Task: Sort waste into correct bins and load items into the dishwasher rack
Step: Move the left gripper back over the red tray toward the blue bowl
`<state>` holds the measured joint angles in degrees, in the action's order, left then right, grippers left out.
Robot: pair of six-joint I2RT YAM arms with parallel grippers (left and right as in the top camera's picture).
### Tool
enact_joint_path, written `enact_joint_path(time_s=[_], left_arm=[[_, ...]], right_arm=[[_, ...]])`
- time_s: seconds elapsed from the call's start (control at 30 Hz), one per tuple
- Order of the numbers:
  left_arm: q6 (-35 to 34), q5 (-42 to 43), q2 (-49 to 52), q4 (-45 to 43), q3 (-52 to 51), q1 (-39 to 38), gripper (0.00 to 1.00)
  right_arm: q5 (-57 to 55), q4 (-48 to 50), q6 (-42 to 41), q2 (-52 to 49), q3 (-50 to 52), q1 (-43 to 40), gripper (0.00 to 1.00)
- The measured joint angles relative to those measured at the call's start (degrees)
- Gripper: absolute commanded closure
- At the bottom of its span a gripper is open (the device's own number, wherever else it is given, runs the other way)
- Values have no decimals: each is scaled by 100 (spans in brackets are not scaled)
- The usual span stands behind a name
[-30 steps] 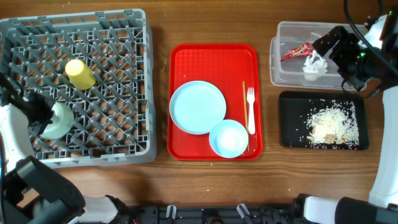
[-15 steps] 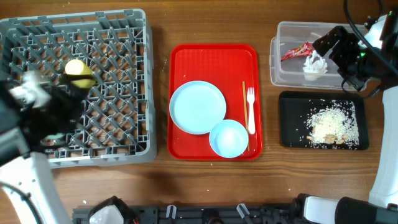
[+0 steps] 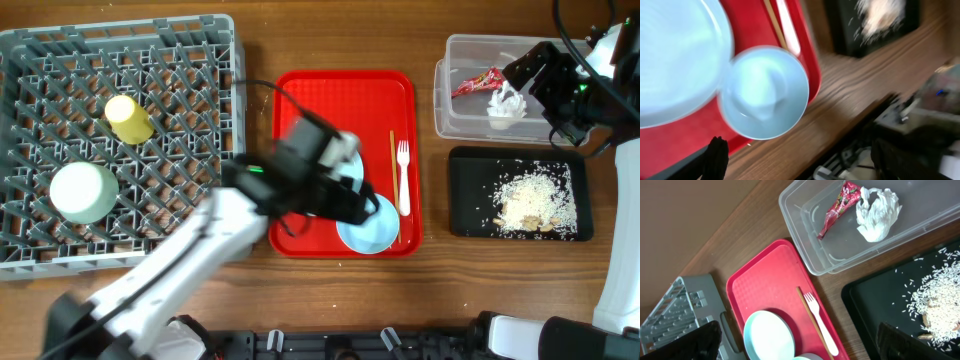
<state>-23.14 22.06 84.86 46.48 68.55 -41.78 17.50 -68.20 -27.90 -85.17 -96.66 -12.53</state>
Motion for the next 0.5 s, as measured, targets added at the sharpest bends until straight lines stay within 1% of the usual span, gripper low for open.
enact_joint_path(time_s=[0.03, 0.07, 0.17, 0.2, 0.23, 0.27, 0.37, 0.5], left_arm=[[-20, -98, 162, -46, 0, -195, 12], [-55, -295, 487, -136, 0, -575, 12], [-101, -772, 831, -210, -4, -1104, 12], [-118, -938, 885, -223, -4, -1239, 12], [-122, -988, 896, -227, -4, -1279, 16], [-122, -1298, 946, -304, -4, -1486, 18], [-140, -1797, 997, -557, -4, -1762, 23], [-116, -2527, 1250, -734, -4, -2118, 24]], right_arm=[[-2, 0, 0, 0, 0, 0, 0], [0, 0, 0, 0, 0, 0, 0], [0, 0, 0, 0, 0, 0, 0], [0, 0, 0, 0, 0, 0, 0], [0, 0, 0, 0, 0, 0, 0], [0, -2, 0, 0, 0, 0, 0], [0, 0, 0, 0, 0, 0, 0], [0, 0, 0, 0, 0, 0, 0]])
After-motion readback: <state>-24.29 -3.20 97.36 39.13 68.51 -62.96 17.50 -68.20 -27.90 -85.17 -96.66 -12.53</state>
